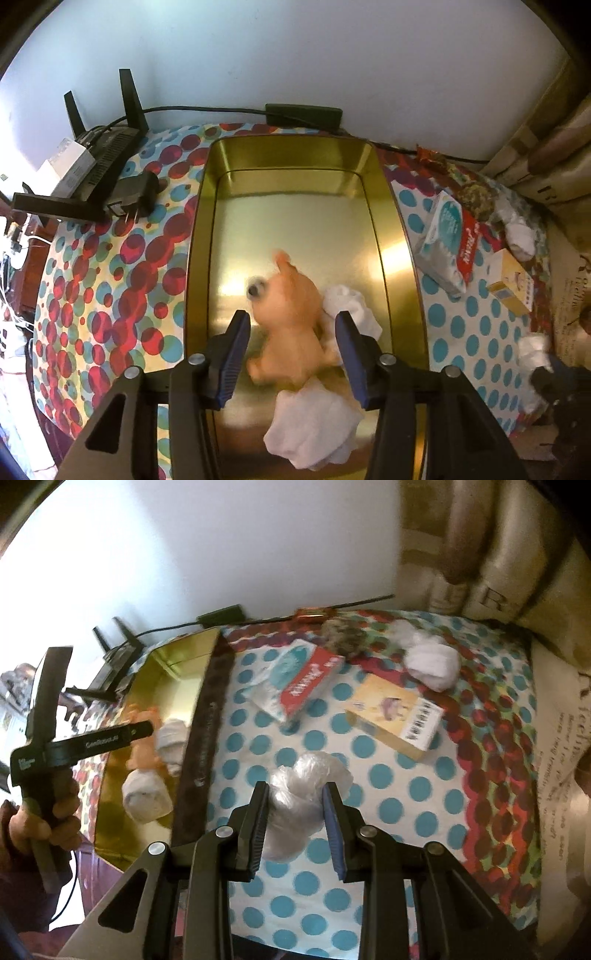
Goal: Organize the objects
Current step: 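Place the orange toy in the tray with the left gripper while the right gripper carries the bag there, then release the plastic bag in the tray with the right gripper and withdraw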
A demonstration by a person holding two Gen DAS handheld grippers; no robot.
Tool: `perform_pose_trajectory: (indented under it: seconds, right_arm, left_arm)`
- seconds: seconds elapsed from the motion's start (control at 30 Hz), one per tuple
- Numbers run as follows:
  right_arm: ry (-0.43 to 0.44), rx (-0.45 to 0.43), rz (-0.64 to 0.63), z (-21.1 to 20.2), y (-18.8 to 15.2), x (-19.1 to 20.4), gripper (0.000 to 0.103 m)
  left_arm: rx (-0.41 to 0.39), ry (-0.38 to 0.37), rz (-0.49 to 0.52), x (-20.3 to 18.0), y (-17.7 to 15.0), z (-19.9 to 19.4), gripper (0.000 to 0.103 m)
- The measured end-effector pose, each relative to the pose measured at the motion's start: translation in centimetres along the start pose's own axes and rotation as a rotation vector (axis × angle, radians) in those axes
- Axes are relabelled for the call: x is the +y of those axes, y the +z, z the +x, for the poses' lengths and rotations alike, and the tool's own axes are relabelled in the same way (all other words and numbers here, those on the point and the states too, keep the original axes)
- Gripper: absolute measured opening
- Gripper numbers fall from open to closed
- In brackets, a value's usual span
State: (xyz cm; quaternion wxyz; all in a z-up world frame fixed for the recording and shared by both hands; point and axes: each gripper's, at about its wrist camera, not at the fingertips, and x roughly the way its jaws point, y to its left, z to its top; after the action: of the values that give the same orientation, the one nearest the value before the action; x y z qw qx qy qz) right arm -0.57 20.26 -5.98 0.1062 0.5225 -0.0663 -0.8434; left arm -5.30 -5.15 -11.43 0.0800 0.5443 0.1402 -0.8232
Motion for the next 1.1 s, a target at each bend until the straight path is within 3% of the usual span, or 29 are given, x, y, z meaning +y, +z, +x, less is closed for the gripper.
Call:
perform_pose_trajectory:
  seconds: [0.33, 0.73, 1.03, 1.1]
  right_arm:
    - [0.081, 0.008, -0.151, 1.2, 0.5, 6.1, 0.028]
    - [0.275, 0.141, -0.456, 4.2, -1.5, 16.0, 0.029]
    - [0.274, 0.203, -0.487, 5.6, -2.7, 18.0, 0.03]
    - [0.27, 0.198, -0.487, 5.5, -2.8, 18.2, 0.036]
  left_arm:
    - [-0.047, -0.029, -0.079, 3.7, -0.9, -3.8, 0.049]
    - [-0.093, 0.006, -0.164, 8.8, -3.6, -7.1, 0.049]
    - [-0.082, 0.006, -0.181, 10.5, -4.4, -7.0, 0.049]
    - [-0.079, 0.004, -0.177, 10.5, -4.3, -6.8, 0.049]
